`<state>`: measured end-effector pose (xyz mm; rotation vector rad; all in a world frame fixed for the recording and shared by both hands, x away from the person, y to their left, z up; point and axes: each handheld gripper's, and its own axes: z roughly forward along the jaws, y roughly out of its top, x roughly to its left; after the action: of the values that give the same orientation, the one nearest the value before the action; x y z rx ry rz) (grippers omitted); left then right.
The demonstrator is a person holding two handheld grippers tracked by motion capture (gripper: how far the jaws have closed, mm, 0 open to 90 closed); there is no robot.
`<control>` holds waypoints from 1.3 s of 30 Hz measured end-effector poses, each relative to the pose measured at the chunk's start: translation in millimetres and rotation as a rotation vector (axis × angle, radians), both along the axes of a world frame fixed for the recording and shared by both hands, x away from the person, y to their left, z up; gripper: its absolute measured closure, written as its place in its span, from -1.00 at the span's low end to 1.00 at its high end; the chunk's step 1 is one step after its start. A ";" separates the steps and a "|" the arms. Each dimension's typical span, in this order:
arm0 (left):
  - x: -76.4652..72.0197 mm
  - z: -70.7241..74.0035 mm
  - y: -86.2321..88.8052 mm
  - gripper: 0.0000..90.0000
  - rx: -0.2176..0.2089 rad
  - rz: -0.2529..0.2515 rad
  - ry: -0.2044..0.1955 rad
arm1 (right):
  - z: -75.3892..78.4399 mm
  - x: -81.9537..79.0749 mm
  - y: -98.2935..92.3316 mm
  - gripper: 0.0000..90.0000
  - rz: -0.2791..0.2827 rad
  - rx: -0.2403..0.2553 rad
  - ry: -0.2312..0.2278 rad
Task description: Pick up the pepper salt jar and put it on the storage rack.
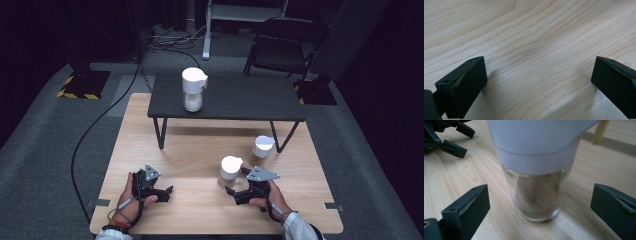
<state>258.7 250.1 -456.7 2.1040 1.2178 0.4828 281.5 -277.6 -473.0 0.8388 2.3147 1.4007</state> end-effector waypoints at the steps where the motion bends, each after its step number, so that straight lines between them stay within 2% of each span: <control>1: 0.0 0.0 0.0 -1.00 0.000 0.000 0.000 | -0.4 -0.1 1.5 -0.95 -0.001 -0.002 -0.001; 5: 0.0 0.0 0.0 -1.00 0.000 0.000 0.000 | -2.9 2.0 7.5 -0.94 -0.010 -0.001 0.005; 7: 0.0 0.0 0.0 -1.00 0.000 0.000 0.000 | -3.4 4.4 8.7 -0.94 -0.009 0.016 0.023; 11: 0.0 0.0 0.0 -1.00 0.000 0.000 0.000 | -4.5 5.7 14.9 -0.87 -0.021 0.034 0.021; 16: 0.0 -0.2 0.0 -1.00 -0.001 0.001 -0.002 | -3.8 2.9 21.3 -0.68 -0.026 0.027 -0.007; 19: 0.1 -0.2 -0.1 -1.00 -0.002 0.002 -0.001 | -5.4 1.0 23.3 -0.56 -0.045 0.041 -0.008; 23: 0.1 -0.1 -0.1 -1.00 -0.001 0.002 0.000 | -6.2 -5.2 30.7 -0.49 -0.071 0.038 -0.051; 29: 0.5 -0.1 -0.4 -1.00 -0.001 0.005 0.000 | -6.6 -9.0 33.1 -0.36 -0.097 0.047 -0.068; 32: 0.5 -0.1 -0.4 -1.00 -0.001 0.005 0.000 | -4.1 -12.9 35.6 -0.34 -0.104 0.025 -0.091; 39: 0.5 0.0 -0.5 -1.00 -0.001 0.006 0.000 | -0.7 -14.9 35.7 -0.33 -0.107 0.021 -0.097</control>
<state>259.2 249.5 -456.7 2.1001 1.2249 0.4848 266.7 -241.9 -473.8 0.8671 2.1543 1.3906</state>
